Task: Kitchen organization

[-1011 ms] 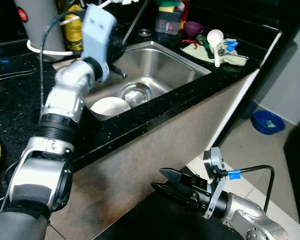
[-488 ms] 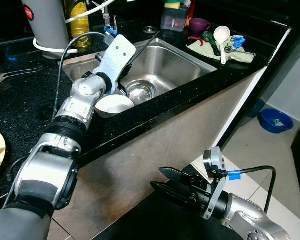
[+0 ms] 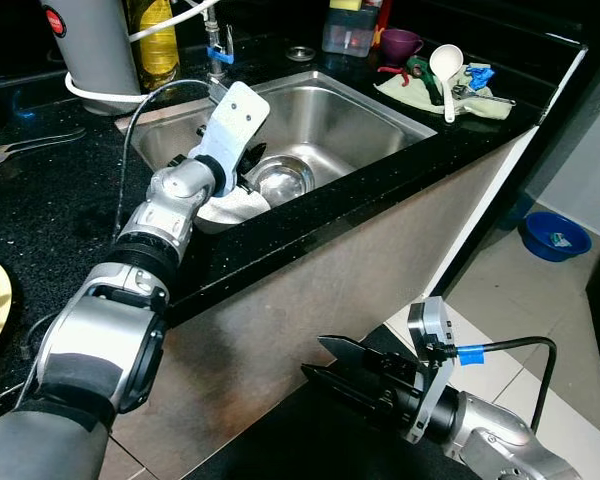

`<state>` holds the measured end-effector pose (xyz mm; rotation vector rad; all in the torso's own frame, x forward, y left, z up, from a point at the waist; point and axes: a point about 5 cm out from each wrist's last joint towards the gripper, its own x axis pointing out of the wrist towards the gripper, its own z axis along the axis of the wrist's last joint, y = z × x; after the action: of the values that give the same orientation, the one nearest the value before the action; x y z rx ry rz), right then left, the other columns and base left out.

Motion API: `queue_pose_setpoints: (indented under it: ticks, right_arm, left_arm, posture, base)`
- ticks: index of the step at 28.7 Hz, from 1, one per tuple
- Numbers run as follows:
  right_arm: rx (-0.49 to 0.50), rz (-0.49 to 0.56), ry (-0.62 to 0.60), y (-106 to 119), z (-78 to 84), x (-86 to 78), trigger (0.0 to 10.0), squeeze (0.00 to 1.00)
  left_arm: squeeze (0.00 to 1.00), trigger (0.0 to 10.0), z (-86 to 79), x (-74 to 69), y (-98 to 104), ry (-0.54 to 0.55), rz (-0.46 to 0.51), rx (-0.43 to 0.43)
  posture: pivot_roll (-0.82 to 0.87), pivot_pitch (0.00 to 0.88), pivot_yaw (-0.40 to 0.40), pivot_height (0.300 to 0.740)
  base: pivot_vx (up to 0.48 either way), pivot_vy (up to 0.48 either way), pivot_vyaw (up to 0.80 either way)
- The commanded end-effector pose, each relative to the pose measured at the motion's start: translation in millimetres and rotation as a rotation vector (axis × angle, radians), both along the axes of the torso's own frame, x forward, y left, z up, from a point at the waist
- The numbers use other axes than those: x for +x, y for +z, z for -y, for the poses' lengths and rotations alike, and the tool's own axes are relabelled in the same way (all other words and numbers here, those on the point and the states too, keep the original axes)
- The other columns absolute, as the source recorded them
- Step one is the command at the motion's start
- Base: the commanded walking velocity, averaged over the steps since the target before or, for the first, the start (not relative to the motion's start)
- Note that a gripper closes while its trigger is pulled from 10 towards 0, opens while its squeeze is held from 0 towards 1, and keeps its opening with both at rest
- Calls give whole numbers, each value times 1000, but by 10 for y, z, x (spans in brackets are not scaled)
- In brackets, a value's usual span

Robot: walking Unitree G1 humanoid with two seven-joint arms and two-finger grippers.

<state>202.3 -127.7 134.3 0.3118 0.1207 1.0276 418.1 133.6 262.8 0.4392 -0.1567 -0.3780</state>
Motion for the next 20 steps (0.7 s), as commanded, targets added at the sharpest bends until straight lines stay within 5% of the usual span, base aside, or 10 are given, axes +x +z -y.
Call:
queue_pose_setpoints:
  ticks: [1,5,7,15,20]
  right_arm:
    - [9,37,-78,46,31,63,10000,0]
    - [45,29,-144,53,68,133,10000,0]
    - [55,29,-127,49,59,132,10000,0]
    - [80,11,-65,15,7,143,10000,0]
    - [104,0,-50,-1,-6,157,10000,0]
  left_arm:
    - [1000,10000,-47,-9,152,9,62,-39]
    - [1000,10000,-175,-73,315,68,173,-86]
    - [0,10000,-244,-121,365,103,220,-86]
    - [0,10000,-519,-379,387,263,267,-132]
    - [0,10000,-510,-553,281,315,256,-154]
  posture:
    - [25,87,-21,740]
    - [32,80,-22,740]
    - [42,77,-25,740]
    - [84,67,-38,740]
    - [96,58,-43,740]
  base:
    - [0,0,0]
    - [0,0,0]
    - [0,0,400]
    - [0,0,800]
    - [0,0,794]
